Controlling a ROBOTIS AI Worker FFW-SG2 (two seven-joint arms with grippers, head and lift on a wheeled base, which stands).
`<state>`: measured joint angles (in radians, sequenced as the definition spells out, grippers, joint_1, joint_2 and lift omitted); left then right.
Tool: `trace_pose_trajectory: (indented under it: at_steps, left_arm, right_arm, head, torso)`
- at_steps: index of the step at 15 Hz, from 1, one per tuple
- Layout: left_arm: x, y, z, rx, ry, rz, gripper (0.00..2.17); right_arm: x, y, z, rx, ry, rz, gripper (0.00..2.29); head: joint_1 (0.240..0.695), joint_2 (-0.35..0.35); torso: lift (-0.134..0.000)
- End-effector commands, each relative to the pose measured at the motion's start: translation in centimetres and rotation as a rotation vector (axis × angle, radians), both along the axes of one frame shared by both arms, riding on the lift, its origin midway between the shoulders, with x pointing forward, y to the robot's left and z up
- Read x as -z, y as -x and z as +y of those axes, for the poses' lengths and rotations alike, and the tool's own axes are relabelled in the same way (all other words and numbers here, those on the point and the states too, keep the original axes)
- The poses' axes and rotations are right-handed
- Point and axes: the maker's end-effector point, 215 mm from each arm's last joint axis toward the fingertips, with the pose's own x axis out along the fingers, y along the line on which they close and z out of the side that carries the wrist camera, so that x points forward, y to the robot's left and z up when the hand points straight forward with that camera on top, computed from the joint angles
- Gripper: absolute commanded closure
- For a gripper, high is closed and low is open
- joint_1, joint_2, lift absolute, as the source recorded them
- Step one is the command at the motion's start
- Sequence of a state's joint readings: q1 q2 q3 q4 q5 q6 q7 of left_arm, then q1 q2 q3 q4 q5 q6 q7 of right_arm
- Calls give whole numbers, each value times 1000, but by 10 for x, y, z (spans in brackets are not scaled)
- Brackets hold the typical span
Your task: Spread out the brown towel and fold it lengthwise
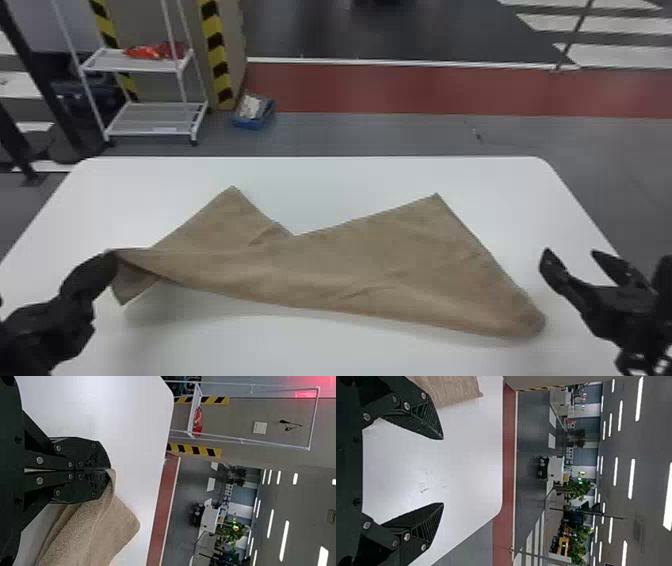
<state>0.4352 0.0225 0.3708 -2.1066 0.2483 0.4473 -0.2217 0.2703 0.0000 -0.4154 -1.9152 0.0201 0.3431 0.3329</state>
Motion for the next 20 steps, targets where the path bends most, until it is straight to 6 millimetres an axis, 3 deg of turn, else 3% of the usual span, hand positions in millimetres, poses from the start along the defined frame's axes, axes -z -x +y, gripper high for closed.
trace_pose_trajectory:
  at_steps: [1,4,6,9,10,13,17,20]
  left_arm:
    - [-3,-1,5,-4,-6,-5,1976]
    - [2,-2,3,7,1,1,1976]
    - [4,-3,-1,20,8,4,1976]
    - [8,-4,-11,37,16,9,1976]
    - [10,-6,-17,48,18,12,1976]
    - [13,-15,-35,77,13,11,1976]
    - [16,-14,-39,83,10,20,1976]
    - [17,-13,-39,83,10,21,1976]
  right_arm:
    - [-6,-43,5,1,-45,-21,83]
    - [-23,-97,71,-103,-78,-65,194]
    - [-37,-130,108,-151,-79,-111,218]
    - [-37,-168,149,-206,-89,-113,221]
    - [-33,-177,160,-225,-91,-100,323]
    - [-10,-186,170,-241,-75,-39,343]
    - [32,-189,183,-266,-39,82,343]
    - [50,-186,186,-275,-19,128,343]
  head:
    - [695,-45]
    - [695,-27]
    - [695,24]
    - [695,69]
    - [695,81]
    - [695,103]
    - [695,102]
    - [695,106]
  torso:
    - [-124]
    - [-124]
    - [-124]
    - [-124]
    - [-124]
    - [-124]
    - [-124]
    - [-124]
